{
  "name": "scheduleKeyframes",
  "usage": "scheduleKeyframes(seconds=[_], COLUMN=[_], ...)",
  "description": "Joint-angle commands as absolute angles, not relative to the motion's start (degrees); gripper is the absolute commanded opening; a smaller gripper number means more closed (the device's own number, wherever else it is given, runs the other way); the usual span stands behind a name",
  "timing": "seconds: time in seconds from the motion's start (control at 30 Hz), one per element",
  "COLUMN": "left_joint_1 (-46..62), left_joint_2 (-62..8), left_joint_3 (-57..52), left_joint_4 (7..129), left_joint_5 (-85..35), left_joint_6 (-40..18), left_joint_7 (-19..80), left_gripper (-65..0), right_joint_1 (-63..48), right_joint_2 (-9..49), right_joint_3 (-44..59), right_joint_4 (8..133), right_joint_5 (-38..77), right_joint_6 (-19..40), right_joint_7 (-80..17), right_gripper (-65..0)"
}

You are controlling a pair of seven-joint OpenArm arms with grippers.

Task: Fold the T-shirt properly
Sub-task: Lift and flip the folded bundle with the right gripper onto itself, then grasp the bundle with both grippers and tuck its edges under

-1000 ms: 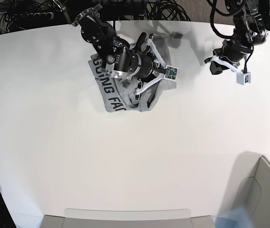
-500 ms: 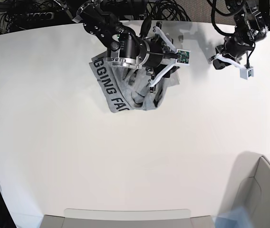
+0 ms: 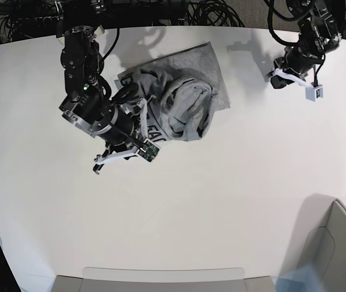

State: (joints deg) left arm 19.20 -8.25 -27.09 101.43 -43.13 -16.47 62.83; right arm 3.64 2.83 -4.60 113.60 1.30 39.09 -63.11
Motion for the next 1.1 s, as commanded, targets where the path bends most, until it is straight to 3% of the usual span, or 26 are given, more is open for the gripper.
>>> scheduleKeyframes(seconds=[0.0, 0.2, 0.5, 0.7, 0.87, 1.07], left_joint_1=[19.12, 17.63, 17.54, 17.80, 17.63, 17.54], left_joint_2=[-8.75, -8.75, -8.75, -8.75, -8.75, -8.66], left_joint_3=[-27.12, -27.12, -27.30, -27.38, -27.21, -27.12], left_joint_4=[102.29, 102.29, 102.37, 102.37, 102.37, 102.46], left_joint_5=[-43.91, -43.91, -43.91, -43.91, -43.91, -44.00], left_joint_6=[-16.75, -16.75, -16.75, -16.75, -16.75, -16.75], left_joint_7=[61.93, 62.37, 62.46, 62.46, 62.46, 62.46], left_gripper=[-65.0, -65.0, -65.0, -65.0, -65.0, -65.0], right_joint_1=[4.35, 1.54, -6.20, -5.05, -0.13, 9.45], right_joint_2=[3.38, 5.49, 10.68, 10.51, 6.29, 2.07], right_joint_3=[-4.62, -12.00, -32.13, -31.60, -25.71, -24.04], right_joint_4=[113.36, 106.77, 115.65, 116.53, 115.47, 102.37], right_joint_5=[2.07, 2.42, 2.51, 2.51, 2.51, 2.42], right_joint_6=[40.00, 40.00, 40.00, 40.00, 40.00, 40.00], right_joint_7=[-61.93, -62.02, -62.11, -61.85, -61.76, -62.02], right_gripper=[-65.0, -65.0, -65.0, -65.0, -65.0, -65.0])
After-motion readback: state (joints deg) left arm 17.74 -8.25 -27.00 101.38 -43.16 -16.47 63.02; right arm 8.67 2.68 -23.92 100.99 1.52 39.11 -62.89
